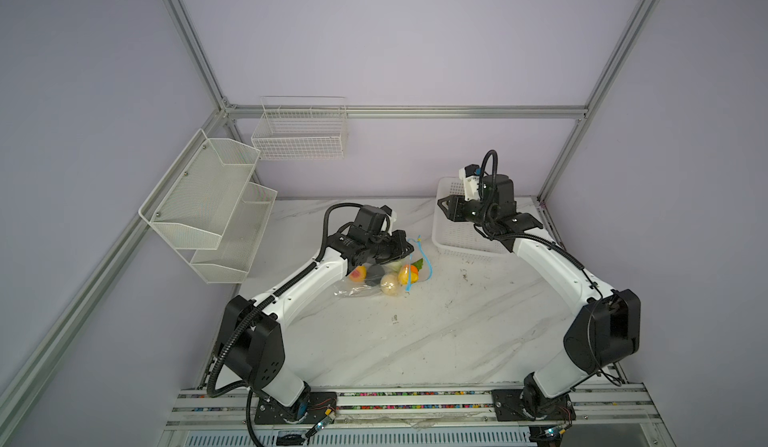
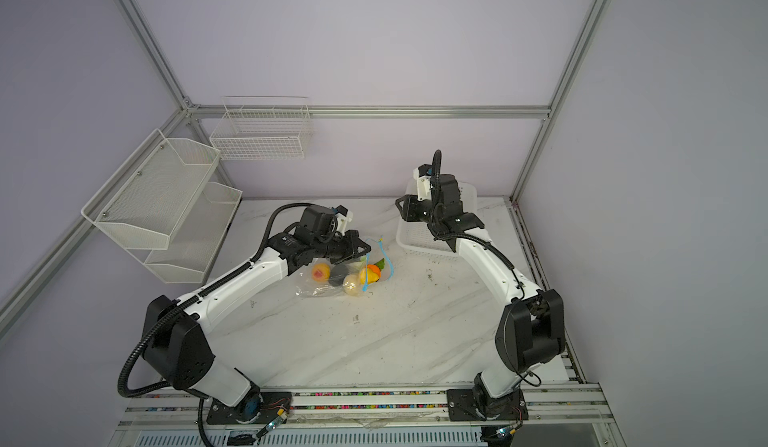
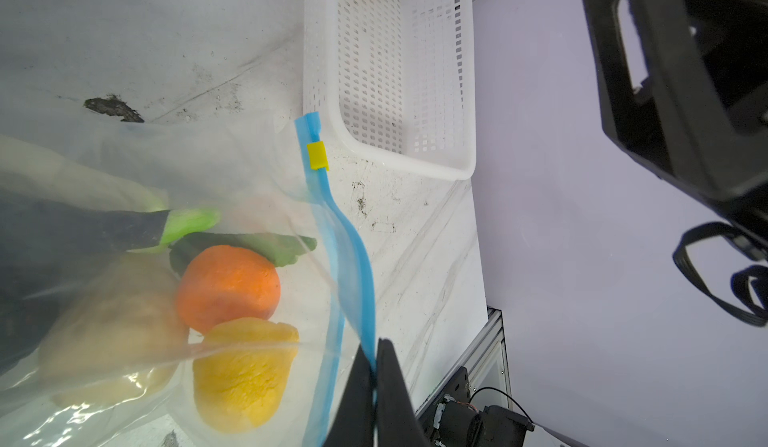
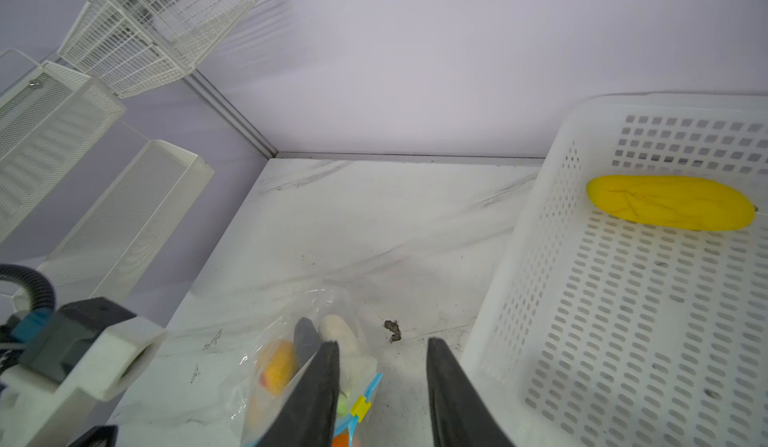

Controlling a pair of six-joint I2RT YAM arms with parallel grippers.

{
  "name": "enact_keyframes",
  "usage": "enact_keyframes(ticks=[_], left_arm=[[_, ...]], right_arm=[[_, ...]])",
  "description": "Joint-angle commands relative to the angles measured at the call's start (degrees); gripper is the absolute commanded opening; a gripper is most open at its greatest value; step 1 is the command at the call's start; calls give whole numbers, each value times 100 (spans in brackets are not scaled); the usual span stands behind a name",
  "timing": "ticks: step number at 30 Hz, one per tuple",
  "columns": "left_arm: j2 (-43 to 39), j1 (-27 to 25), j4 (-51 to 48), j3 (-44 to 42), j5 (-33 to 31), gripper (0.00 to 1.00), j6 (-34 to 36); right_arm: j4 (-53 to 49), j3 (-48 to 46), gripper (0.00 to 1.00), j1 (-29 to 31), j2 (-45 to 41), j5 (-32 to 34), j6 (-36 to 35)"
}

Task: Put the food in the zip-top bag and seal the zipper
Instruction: 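Move the right gripper back over the basket toward the yellow mango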

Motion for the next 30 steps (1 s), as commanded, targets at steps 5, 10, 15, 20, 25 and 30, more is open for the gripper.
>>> enact_keyframes(ticks=[5, 10, 15, 20, 25, 30], left_arm=[[66, 135, 193, 187, 265, 0, 203], [212, 205, 151, 277, 391, 0, 225], [322, 250, 8, 438, 397, 0, 268], [433, 254, -180, 615, 369, 0, 322], [489, 256, -281, 697, 319, 0, 312], [542, 258, -400, 773, 268, 0, 313]], right_arm=[[-51, 772, 39, -305, 918, 603, -350], [-55, 1261, 40, -629, 1597, 922, -485], [-61, 1823, 42, -757, 2348, 1076, -432], [-100, 2467, 42, -886, 3096, 1343, -705], [-114, 3113, 44, -1067, 3820, 1347, -1032], [-150, 3630, 46, -1212, 4383, 1342, -1299]])
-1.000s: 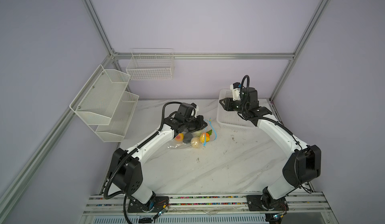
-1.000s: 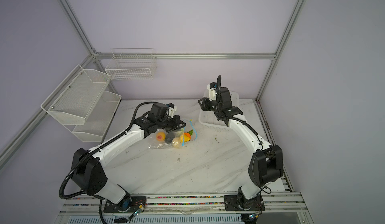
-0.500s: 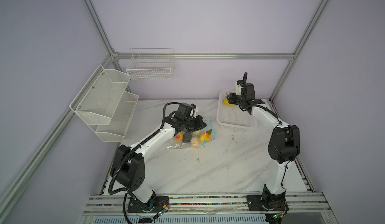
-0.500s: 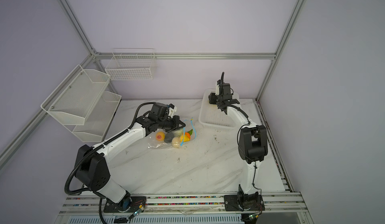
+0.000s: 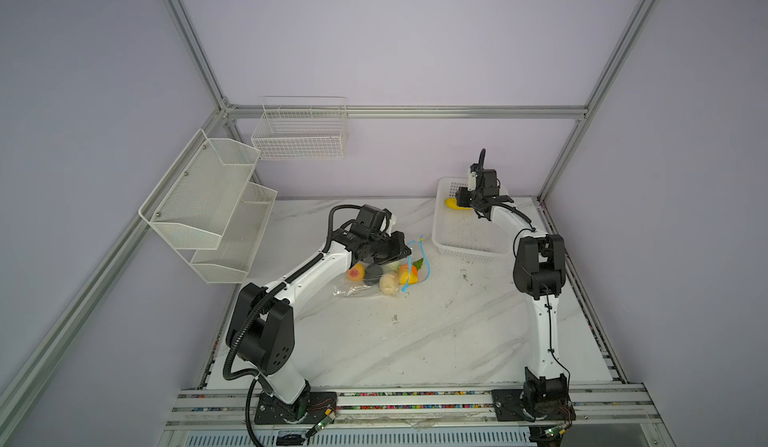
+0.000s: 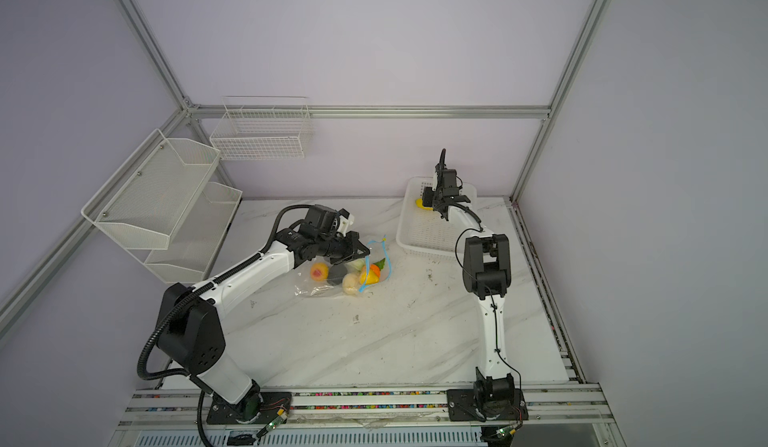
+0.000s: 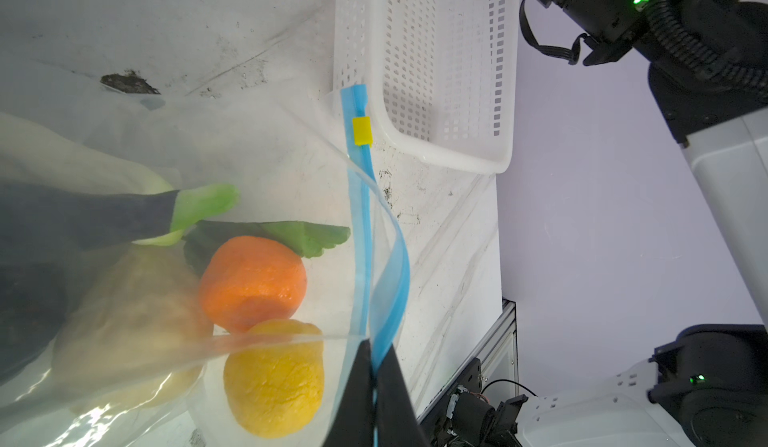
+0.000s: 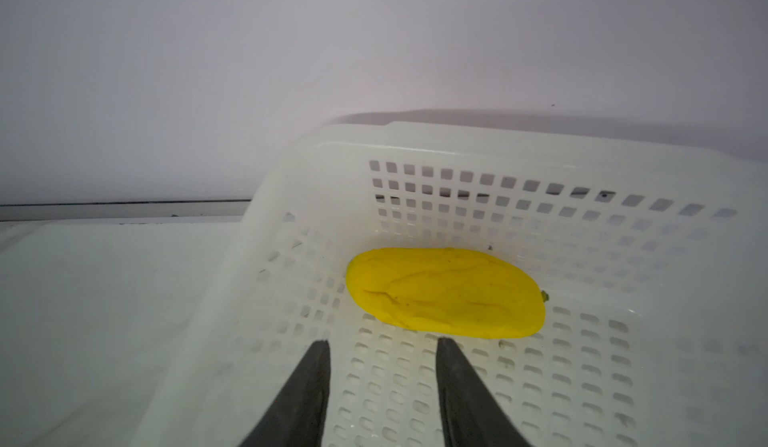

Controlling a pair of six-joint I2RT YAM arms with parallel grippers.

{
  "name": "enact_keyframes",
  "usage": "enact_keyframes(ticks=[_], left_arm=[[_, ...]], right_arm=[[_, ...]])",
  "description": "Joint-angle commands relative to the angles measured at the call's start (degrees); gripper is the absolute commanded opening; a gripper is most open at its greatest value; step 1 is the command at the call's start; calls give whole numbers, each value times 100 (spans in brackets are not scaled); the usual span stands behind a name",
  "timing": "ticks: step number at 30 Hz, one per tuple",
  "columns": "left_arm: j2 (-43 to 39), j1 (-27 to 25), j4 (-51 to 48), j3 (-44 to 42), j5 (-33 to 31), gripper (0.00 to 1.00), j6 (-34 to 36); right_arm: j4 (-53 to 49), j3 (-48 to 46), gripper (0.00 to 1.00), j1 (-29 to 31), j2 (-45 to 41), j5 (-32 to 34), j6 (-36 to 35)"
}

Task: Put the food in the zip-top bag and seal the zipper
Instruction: 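Move the right gripper back over the basket toward the yellow mango, then lower the right gripper onto the yellow mango and close on it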

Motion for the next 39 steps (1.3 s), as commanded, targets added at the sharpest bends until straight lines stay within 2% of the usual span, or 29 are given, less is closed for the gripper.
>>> enact_keyframes(ticks=[1, 7, 12, 17, 26, 39], left_arm=[[40, 45, -79, 562, -15, 0, 101], [88, 47, -127, 590, -35, 0, 101], [113, 45, -133, 577, -34, 0, 87], [122, 41, -130, 555, -24, 0, 66], [91, 40, -150, 546, -42, 0, 57], [39, 13, -129, 452, -7, 0, 66]], right_arm=[[-117, 351, 46, -143, 239, 74, -331], [-125, 743, 48, -280, 700, -147, -308], [-143, 1107, 59, -354, 1099, -253, -350], [-215, 1630, 71, -438, 1542, -691, -244], [-226, 1918, 80, -553, 1833, -1161, -195], [-363, 1412, 80, -553, 1551, -1705, -206]])
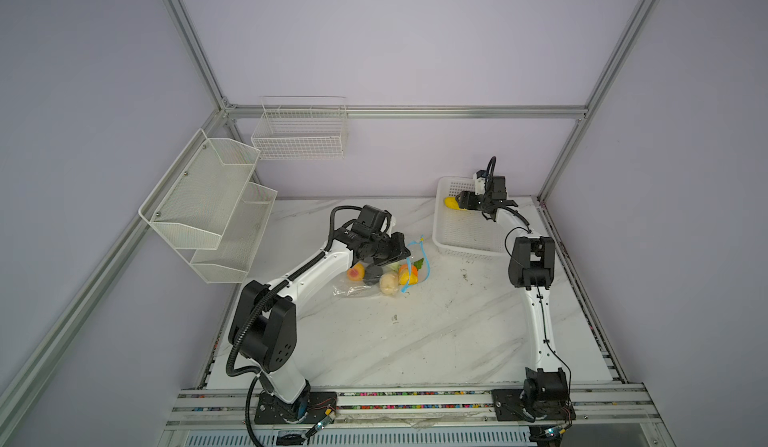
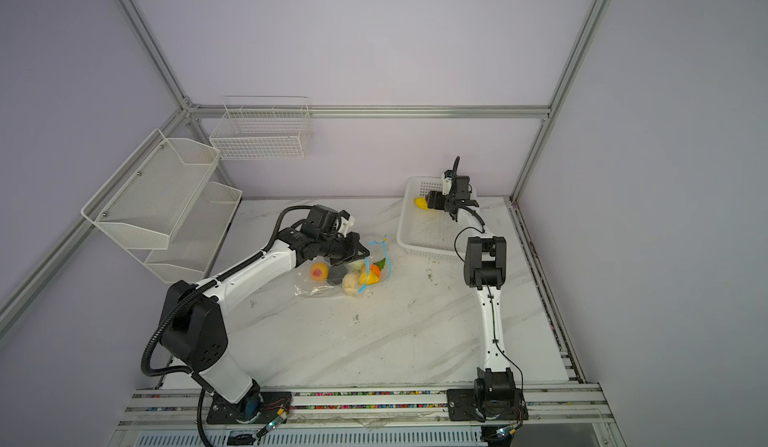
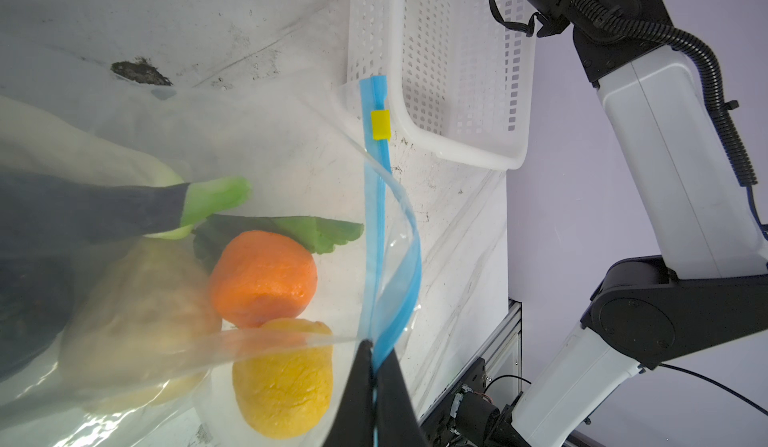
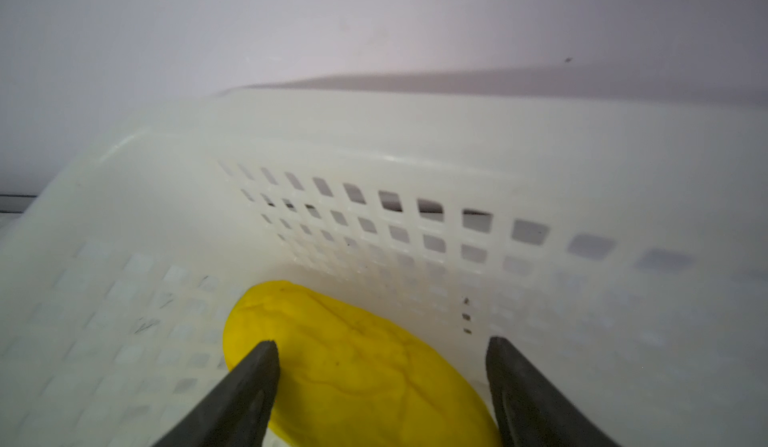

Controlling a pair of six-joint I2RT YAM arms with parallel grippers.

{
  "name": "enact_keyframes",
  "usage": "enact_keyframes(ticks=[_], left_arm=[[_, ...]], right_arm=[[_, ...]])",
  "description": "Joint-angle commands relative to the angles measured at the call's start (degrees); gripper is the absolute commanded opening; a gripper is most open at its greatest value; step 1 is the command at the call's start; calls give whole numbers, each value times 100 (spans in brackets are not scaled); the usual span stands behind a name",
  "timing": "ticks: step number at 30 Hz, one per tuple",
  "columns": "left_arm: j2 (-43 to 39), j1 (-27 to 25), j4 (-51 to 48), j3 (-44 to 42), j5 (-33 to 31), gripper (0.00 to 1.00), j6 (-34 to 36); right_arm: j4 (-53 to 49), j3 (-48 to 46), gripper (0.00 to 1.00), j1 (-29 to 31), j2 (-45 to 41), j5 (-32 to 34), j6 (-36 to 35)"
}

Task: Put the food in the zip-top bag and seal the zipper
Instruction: 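Lower the right gripper onto the yellow mango and close on it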

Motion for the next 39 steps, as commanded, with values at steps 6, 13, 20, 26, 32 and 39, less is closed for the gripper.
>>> enact_keyframes(ticks=[6, 13, 20, 26, 32, 39], left_arm=[[-189, 10, 19, 284, 20, 0, 94], [-231, 5, 97, 204, 47, 0, 94], [-254, 12, 127, 186, 82, 0, 103], [-270, 12, 134, 170, 83, 0, 94], [-284, 12, 141, 154, 65, 0, 85], [-284, 10, 157, 134, 74, 0, 76]], right_arm=[[-407, -454, 77, 5, -326, -412, -13], [-635, -751, 75, 8, -560, -608, -23], [-1073, -741, 75, 70, -582, -355, -247], [-1145, -660, 74, 110, -526, -121, -272], [-1371, -566, 73, 234, -514, 376, -361], [-1510, -797, 69, 378, -670, 935, -426]])
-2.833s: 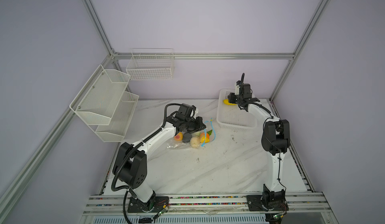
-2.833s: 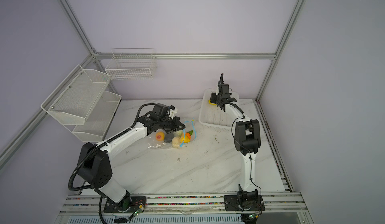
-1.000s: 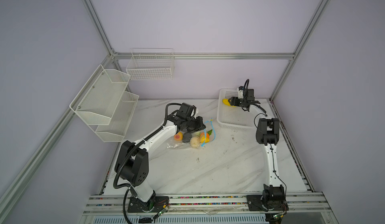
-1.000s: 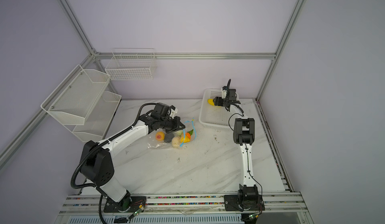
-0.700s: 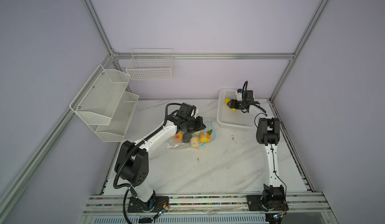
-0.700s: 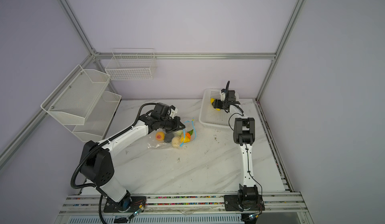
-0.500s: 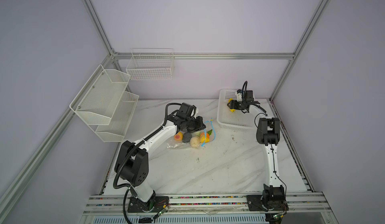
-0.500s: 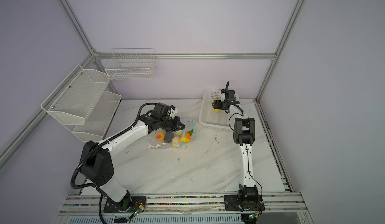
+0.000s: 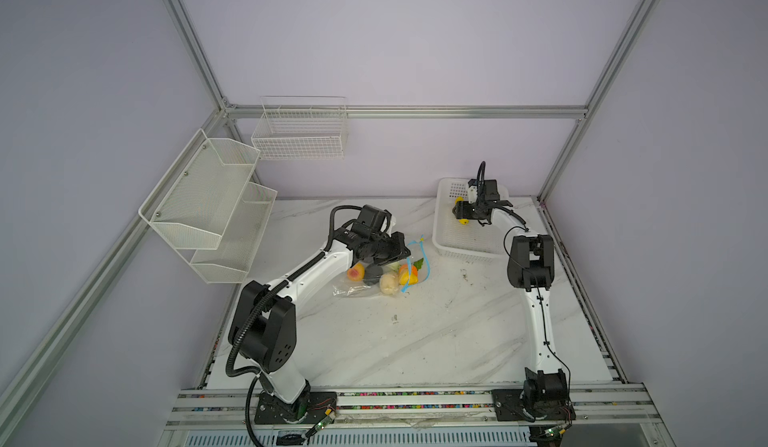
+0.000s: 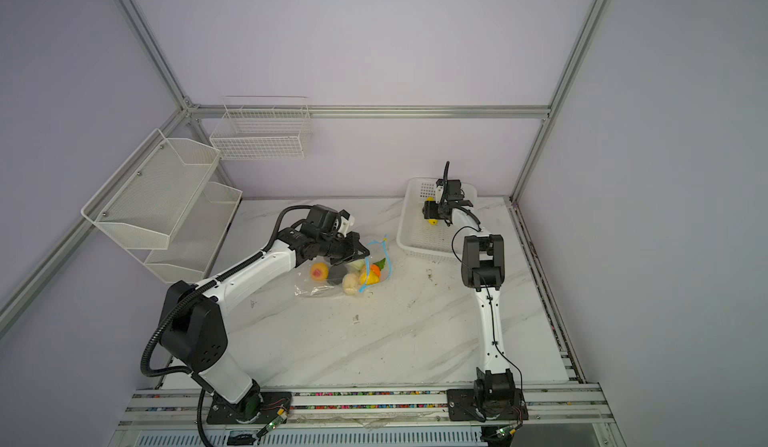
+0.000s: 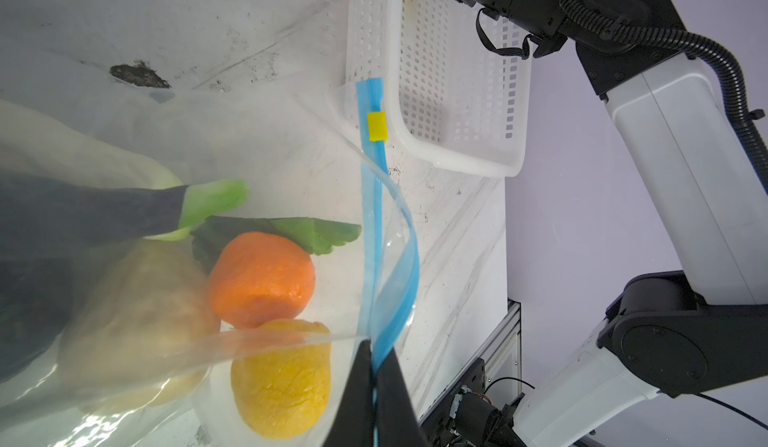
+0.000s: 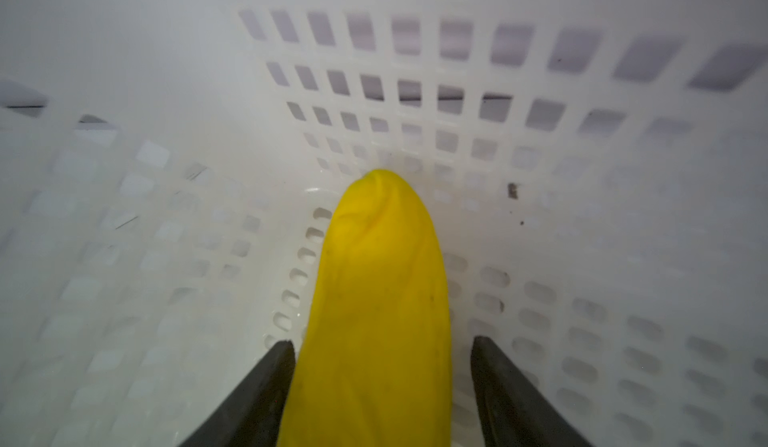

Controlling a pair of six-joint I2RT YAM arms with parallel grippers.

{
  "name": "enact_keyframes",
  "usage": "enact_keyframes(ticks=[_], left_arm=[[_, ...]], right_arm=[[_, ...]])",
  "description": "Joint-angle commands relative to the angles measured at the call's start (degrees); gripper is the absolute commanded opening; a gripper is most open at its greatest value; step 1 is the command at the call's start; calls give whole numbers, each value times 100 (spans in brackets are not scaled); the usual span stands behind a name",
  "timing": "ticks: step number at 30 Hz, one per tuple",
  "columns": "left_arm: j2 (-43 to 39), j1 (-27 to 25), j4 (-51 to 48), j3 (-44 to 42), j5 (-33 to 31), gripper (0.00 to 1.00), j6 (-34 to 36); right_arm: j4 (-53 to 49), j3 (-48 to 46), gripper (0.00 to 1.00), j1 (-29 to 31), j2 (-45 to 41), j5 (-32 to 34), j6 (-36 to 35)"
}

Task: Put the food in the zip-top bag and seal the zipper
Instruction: 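Lower the right gripper onto the yellow mango and close on it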

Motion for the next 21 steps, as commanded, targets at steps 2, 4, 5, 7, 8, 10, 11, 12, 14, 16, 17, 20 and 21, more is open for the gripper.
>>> enact_keyframes(ticks=[2, 4, 5, 7, 8, 10, 11, 12, 14, 16, 17, 20, 21], left_arm=[[-280, 13, 131, 128, 83, 0, 74], [-301, 12, 139, 109, 74, 0, 74], [-311, 8, 143, 98, 76, 0, 68], [-323, 4, 153, 82, 68, 0, 83], [-324, 12, 165, 68, 63, 0, 83], [-324, 8, 178, 60, 72, 0, 83], [-324, 14, 172, 46, 78, 0, 83], [-323, 7, 177, 52, 80, 0, 83], [-341, 10, 184, 47, 81, 0, 91], [-366, 5, 186, 50, 84, 0, 92], [-376, 12, 181, 50, 81, 0, 92], [-409, 7, 180, 60, 80, 0, 92], [-427, 10, 182, 49, 85, 0, 92]], right_arm=[[-550, -270, 68, 83, -253, 391, -104], [-558, -287, 65, 100, -262, 421, -106], [-576, -269, 64, 105, -263, 440, -103], [-585, -254, 62, 131, -285, 462, -95], [-585, -252, 61, 145, -298, 471, -83], [-602, -223, 60, 168, -324, 482, -80], [-625, -191, 59, 175, -327, 501, -75], [-653, -161, 58, 187, -333, 515, -76], [-703, -99, 56, 188, -347, 532, -72], [-743, -71, 55, 189, -383, 559, -69], [-765, -56, 55, 188, -411, 574, -77], [-863, 15, 53, 189, -503, 585, -92], [-925, 63, 53, 189, -541, 599, -112]])
